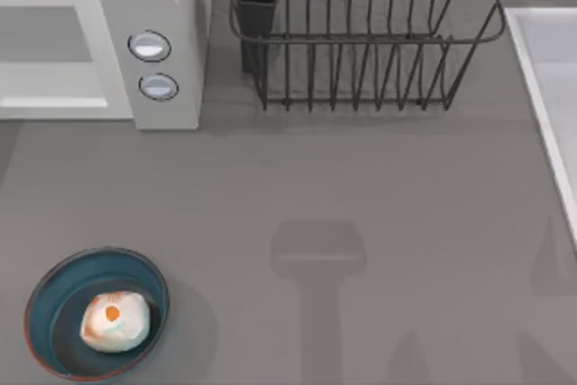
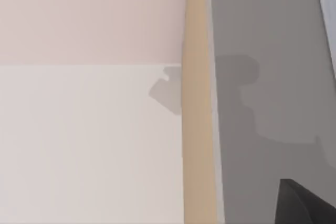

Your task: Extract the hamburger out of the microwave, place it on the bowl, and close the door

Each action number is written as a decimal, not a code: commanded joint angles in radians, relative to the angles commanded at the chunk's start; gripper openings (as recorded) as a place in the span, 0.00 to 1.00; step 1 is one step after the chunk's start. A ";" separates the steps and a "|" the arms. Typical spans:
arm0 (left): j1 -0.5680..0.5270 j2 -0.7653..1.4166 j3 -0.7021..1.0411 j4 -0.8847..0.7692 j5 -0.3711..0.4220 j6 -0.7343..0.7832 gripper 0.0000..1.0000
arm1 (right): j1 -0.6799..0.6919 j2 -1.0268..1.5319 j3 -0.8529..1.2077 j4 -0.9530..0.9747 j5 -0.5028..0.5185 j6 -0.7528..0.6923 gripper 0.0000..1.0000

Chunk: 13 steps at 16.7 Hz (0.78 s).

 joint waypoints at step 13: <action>0.010 0.120 -0.250 0.364 -0.001 0.010 0.00 | 0.000 0.000 0.000 0.000 0.000 0.000 1.00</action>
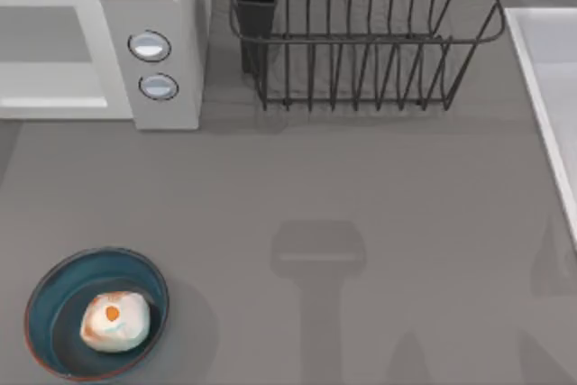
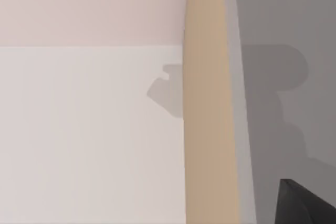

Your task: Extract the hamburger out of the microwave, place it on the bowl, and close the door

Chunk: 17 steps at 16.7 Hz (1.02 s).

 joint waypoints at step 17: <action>-0.171 -0.311 -0.385 0.182 -0.080 -0.191 0.00 | 0.000 0.000 0.000 0.000 0.000 0.000 1.00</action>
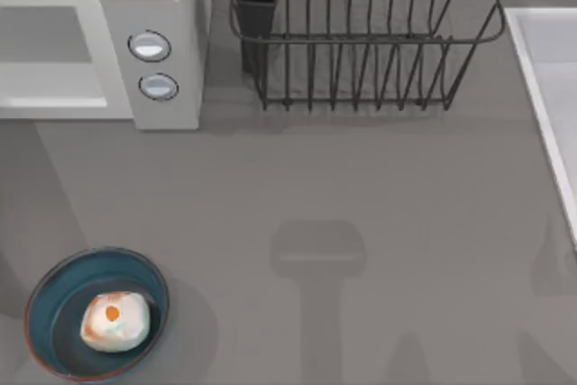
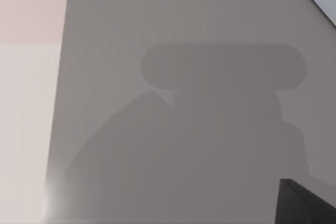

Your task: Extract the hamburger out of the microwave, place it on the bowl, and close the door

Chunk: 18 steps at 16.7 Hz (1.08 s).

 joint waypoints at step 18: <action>-0.372 -0.338 -0.296 0.109 -0.228 -0.348 0.00 | 0.000 0.000 0.000 0.000 0.000 0.000 1.00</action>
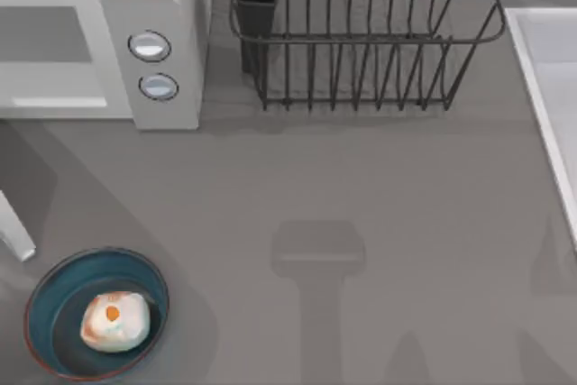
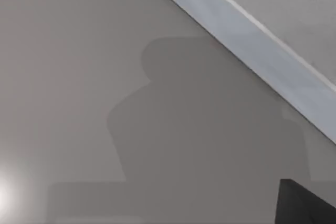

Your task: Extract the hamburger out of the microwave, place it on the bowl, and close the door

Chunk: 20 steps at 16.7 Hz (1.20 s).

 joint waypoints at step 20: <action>-0.449 0.002 0.003 0.089 -0.296 -0.338 0.00 | 0.000 0.000 0.000 0.000 0.000 0.000 1.00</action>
